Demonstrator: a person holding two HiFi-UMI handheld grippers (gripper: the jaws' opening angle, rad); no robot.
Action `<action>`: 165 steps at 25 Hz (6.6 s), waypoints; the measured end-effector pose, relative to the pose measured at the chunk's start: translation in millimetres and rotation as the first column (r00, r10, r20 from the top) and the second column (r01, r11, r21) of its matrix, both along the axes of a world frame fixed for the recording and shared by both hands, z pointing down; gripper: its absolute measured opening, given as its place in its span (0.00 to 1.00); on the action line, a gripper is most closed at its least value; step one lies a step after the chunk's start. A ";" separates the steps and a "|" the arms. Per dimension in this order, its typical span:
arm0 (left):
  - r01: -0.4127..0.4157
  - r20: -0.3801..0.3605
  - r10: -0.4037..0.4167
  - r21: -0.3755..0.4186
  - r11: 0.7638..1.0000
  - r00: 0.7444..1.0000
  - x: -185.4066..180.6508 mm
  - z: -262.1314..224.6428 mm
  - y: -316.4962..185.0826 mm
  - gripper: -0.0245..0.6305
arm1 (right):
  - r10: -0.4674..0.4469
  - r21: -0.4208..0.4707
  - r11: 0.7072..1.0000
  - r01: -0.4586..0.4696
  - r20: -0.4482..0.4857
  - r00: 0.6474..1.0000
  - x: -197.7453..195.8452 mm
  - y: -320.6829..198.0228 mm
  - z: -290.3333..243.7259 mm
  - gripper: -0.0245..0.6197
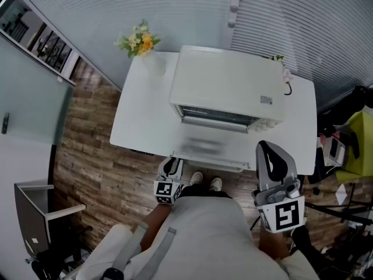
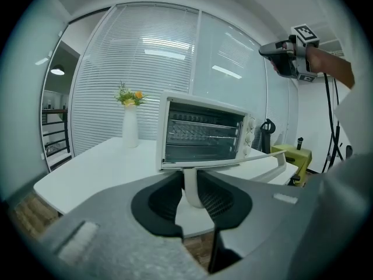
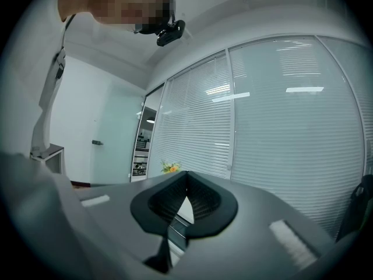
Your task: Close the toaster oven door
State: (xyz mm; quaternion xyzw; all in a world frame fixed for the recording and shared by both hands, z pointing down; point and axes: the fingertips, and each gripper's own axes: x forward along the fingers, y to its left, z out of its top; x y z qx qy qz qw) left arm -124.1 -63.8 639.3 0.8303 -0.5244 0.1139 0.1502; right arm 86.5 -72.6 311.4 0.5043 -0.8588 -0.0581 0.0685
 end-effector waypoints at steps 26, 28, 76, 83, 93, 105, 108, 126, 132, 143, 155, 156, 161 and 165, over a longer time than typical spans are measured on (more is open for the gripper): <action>0.034 -0.066 -0.030 0.061 0.998 0.997 4.3 -40.3 -23.4 0.18 | 0.003 0.005 1.000 -0.003 0.006 1.000 4.6 -2.5 -2.2 0.05; 0.037 -0.069 -0.032 0.066 0.997 0.997 4.5 -43.2 -26.0 0.18 | 0.004 0.006 1.000 -0.004 0.007 1.000 5.4 -2.6 -2.2 0.05; 0.054 -0.126 -0.041 0.104 0.993 0.991 12.5 -93.7 -82.3 0.18 | 0.012 0.010 1.000 -0.012 0.010 1.000 19.0 -23.6 -0.9 0.05; 0.053 -0.134 -0.039 0.102 0.993 0.990 13.8 -98.6 -90.7 0.18 | 0.012 0.011 1.000 -0.012 0.010 1.000 18.8 -27.8 -1.3 0.05; 0.044 -0.140 -0.029 0.110 0.993 0.990 15.8 -105.1 -102.9 0.18 | 0.019 0.011 1.000 -0.019 0.008 1.000 20.2 -32.1 -1.3 0.05; 0.039 -0.139 -0.025 0.103 0.994 0.990 17.3 -110.4 -115.4 0.18 | 0.026 0.011 1.000 -0.026 0.013 1.000 21.9 -38.2 -1.4 0.05; 0.039 -0.139 -0.024 0.103 0.994 0.990 18.3 -111.8 -119.1 0.18 | 0.027 0.010 1.000 -0.028 0.014 1.000 23.1 -39.6 -0.7 0.05; 0.041 -0.131 -0.026 0.120 0.992 0.991 22.8 -120.4 -145.0 0.18 | 0.040 0.009 0.999 -0.040 0.016 0.999 33.8 -52.8 -0.1 0.05; 0.044 -0.129 -0.028 0.122 0.992 0.991 24.1 -123.1 -151.8 0.18 | 0.045 0.010 0.999 -0.045 0.015 0.999 37.7 -55.7 -1.1 0.05; 0.047 -0.116 -0.032 0.124 0.991 0.993 25.6 -125.5 -157.0 0.18 | 0.054 0.012 0.998 -0.054 0.014 0.998 41.7 -55.5 -1.6 0.05; 0.034 -0.101 -0.020 0.132 0.991 0.995 22.0 -137.1 -152.2 0.15 | 0.067 0.013 0.998 -0.068 0.010 0.998 44.0 -50.0 -2.2 0.05; 0.032 -0.097 -0.019 0.140 0.990 0.995 21.2 -140.9 -150.2 0.15 | 0.068 0.014 0.998 -0.068 0.010 0.998 44.2 -49.1 -2.7 0.05; 0.025 -0.094 -0.009 0.174 0.984 0.996 20.4 -162.0 -140.5 0.14 | 0.069 0.017 0.997 -0.069 0.007 0.998 43.9 -45.1 -3.3 0.05; 0.014 -0.100 0.007 0.201 0.979 0.995 22.4 -181.0 -132.2 0.13 | 0.068 0.022 0.997 -0.068 0.006 0.998 42.0 -41.3 -5.2 0.05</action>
